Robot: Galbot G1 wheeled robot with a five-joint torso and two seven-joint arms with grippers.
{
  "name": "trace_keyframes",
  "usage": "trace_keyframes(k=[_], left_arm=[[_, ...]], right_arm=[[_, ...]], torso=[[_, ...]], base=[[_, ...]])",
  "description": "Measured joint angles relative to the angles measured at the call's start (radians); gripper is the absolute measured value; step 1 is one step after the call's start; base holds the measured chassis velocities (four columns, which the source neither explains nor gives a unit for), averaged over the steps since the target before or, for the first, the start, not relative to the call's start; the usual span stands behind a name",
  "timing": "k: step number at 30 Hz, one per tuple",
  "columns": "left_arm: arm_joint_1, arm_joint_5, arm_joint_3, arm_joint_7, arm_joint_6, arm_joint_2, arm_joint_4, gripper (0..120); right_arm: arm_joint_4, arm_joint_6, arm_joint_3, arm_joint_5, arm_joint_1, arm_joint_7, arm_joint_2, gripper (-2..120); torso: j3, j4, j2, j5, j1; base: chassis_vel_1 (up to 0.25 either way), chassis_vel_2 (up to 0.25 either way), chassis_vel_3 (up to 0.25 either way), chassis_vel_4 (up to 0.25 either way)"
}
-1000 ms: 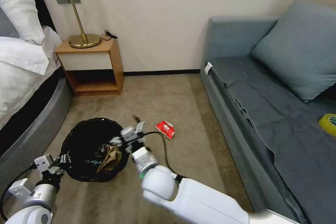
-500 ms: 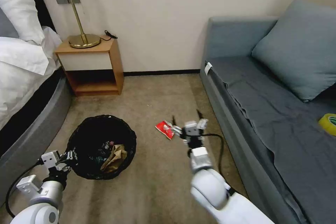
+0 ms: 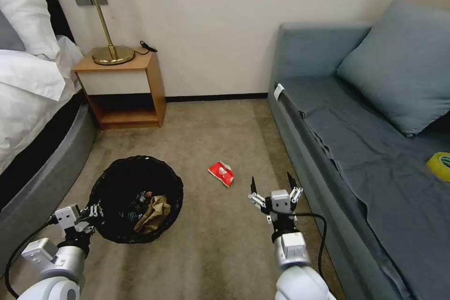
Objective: Pick up the trash bin, then pick up the garbage on the floor and place it into the trash bin.
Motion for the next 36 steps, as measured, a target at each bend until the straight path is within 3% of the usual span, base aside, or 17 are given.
trace_keyframes(k=[14, 36], left_arm=[[-0.008, -0.012, -0.002, 0.0, -0.001, 0.016, 0.011, 4], [0.001, -0.02, -0.008, 0.002, -0.012, 0.01, 0.011, 4]], right_arm=[[0.054, 0.057, 0.061, -0.139, -0.15, -0.006, 0.061, 100], [0.065, 0.059, 0.061, -0.149, -0.163, -0.021, 0.074, 100]], torso=[[0.0, 0.0, 0.0, 0.0, 0.0], [0.0, 0.0, 0.0, 0.0, 0.0]], base=[[0.0, 0.0, 0.0, 0.0], [0.0, 0.0, 0.0, 0.0]])
